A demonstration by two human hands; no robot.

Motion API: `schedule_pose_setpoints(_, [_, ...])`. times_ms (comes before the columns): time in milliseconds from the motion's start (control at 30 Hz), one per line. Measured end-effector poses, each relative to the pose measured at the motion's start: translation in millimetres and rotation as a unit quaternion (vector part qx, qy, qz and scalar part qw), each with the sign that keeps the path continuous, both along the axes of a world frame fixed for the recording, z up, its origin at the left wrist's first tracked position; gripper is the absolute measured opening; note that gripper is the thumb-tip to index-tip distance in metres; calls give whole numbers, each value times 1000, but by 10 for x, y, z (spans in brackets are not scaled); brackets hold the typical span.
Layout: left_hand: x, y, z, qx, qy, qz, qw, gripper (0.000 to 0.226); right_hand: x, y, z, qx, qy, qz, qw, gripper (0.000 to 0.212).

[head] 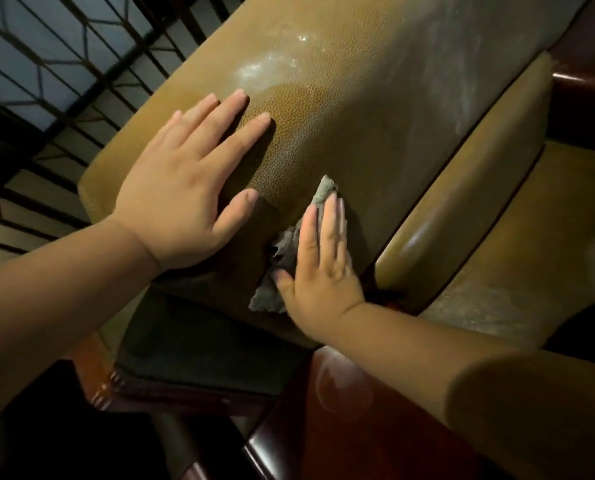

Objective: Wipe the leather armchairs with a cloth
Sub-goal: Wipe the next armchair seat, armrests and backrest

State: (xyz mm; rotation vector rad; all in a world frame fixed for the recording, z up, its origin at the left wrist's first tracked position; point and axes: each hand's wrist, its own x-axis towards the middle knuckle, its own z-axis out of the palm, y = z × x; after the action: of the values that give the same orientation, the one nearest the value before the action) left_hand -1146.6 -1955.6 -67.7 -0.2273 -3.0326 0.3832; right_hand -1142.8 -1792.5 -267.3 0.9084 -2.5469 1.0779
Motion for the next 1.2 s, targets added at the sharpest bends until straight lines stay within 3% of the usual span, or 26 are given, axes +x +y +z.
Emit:
schedule_pose_setpoints(100, [12,-19,-46,-12,8,-5,1000,76,-581,135,-3,-29,-16,-68,997,87])
schedule_pose_setpoints(233, [-27,-23,-61,-20,17,-10,1000,75,-1004,220,87,-84,-229,-180,953,85])
schedule_pose_setpoints(433, [-42,-13,-59,-12,27,-12,999,77,430,70,28,-10,-229,-5,973,104])
schedule_pose_setpoints(567, [-36,-44,-99,-7,41,-20,999,76,321,110,-204,-1,-256,-18,966,108])
schedule_pose_setpoints(700, [-50,-86,-127,-16,49,-22,998,76,-56,249,-315,37,-411,-169,895,92])
schedule_pose_setpoints(800, [-60,-94,-119,-21,50,-22,998,78,341,94,-138,1,-444,-106,890,83])
schedule_pose_setpoints(867, [-55,-80,-111,-20,55,-21,998,78,828,-58,-39,-26,-452,-40,891,92])
schedule_pose_setpoints(967, [-26,-67,-133,-18,60,-20,998,78,1056,-172,-21,-26,-509,9,860,100])
schedule_pose_setpoints(1033, [-38,-68,-144,-18,63,-22,998,78,910,-145,-85,2,-542,-1,840,92])
schedule_pose_setpoints(1133, [-47,-65,-136,-17,73,-20,997,78,682,-15,-189,95,-570,-109,809,73])
schedule_pose_setpoints(1200, [-41,-68,-144,-18,74,-18,997,78,620,-57,-165,89,-592,-140,788,60])
